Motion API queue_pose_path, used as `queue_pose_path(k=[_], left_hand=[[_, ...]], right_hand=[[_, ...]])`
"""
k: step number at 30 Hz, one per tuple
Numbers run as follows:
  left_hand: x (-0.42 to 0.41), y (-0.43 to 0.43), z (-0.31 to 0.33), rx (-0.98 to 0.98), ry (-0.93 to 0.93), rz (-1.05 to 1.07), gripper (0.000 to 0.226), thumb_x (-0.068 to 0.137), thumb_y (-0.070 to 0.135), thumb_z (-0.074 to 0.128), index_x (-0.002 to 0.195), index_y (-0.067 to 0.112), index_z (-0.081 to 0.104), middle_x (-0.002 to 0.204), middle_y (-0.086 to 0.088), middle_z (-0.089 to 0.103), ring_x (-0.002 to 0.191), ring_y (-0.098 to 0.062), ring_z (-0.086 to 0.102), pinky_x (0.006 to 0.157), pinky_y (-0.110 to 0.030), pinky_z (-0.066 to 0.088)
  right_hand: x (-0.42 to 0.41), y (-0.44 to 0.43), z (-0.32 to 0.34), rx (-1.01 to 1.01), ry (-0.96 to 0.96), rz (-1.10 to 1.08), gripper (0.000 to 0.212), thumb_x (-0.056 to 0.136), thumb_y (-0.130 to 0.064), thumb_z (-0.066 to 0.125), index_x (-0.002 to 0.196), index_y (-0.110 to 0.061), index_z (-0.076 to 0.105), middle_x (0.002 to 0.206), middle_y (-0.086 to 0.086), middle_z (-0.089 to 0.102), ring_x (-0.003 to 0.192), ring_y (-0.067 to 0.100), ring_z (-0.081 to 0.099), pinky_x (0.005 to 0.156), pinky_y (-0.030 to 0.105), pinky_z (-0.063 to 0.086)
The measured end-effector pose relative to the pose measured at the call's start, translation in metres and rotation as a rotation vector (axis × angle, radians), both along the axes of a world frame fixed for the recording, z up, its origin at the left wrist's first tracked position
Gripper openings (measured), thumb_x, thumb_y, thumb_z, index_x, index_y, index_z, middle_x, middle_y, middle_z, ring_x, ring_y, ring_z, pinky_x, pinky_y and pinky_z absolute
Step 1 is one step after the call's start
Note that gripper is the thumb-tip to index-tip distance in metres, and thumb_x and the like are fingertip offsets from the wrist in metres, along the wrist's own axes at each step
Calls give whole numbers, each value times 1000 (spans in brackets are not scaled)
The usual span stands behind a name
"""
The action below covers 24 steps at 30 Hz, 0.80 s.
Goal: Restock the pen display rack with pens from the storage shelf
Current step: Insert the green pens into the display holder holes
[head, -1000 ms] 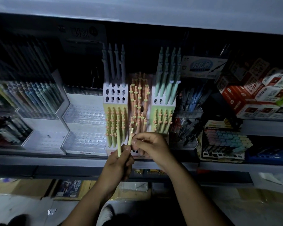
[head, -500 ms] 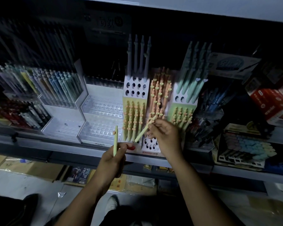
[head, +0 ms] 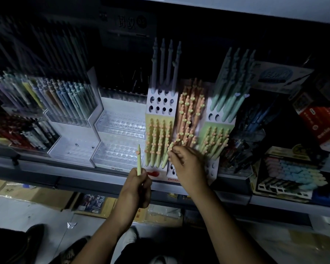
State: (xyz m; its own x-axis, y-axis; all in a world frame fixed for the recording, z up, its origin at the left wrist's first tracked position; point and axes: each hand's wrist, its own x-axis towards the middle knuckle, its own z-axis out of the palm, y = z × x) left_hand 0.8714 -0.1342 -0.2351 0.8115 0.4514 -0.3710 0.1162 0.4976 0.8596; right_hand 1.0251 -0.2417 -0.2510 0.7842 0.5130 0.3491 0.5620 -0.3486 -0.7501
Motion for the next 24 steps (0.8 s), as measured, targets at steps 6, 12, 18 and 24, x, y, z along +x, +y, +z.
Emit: queue_pose_path(k=[6,12,18,24], left_hand=[[0,-1,3,116,-77,-12,30,106,21,50,80,22,66,74,-12,36,56,-18,38,53,-30,36],[-3,-3,1,145,-74,-30,26,105,15,52,105,14,78,76,-14,57,78,-25,60,88,-42,60],[0,-1,0,179,-95,-59,28,92,19,66,117,13,77,78,-12,62,78,-27,64,84,-38,61],[15,-5,-7,184,-66,-21,38,74,13,81,106,-5,72,90,-25,72,78,-33,69,79,-41,60]], right_hand=[[-2,1,4,-75,-117,31,11,96,-19,69,94,-8,72,79,1,64,72,16,59,67,27,44],[-3,3,-2,-124,-126,45,13,97,-19,66,89,-9,68,74,5,61,68,22,56,61,33,44],[-3,3,3,-104,-112,69,12,95,-17,68,89,-8,70,77,7,67,70,21,62,62,33,48],[-1,-20,11,-22,406,58,12,99,-13,62,104,-12,73,91,3,74,67,14,71,65,36,59]])
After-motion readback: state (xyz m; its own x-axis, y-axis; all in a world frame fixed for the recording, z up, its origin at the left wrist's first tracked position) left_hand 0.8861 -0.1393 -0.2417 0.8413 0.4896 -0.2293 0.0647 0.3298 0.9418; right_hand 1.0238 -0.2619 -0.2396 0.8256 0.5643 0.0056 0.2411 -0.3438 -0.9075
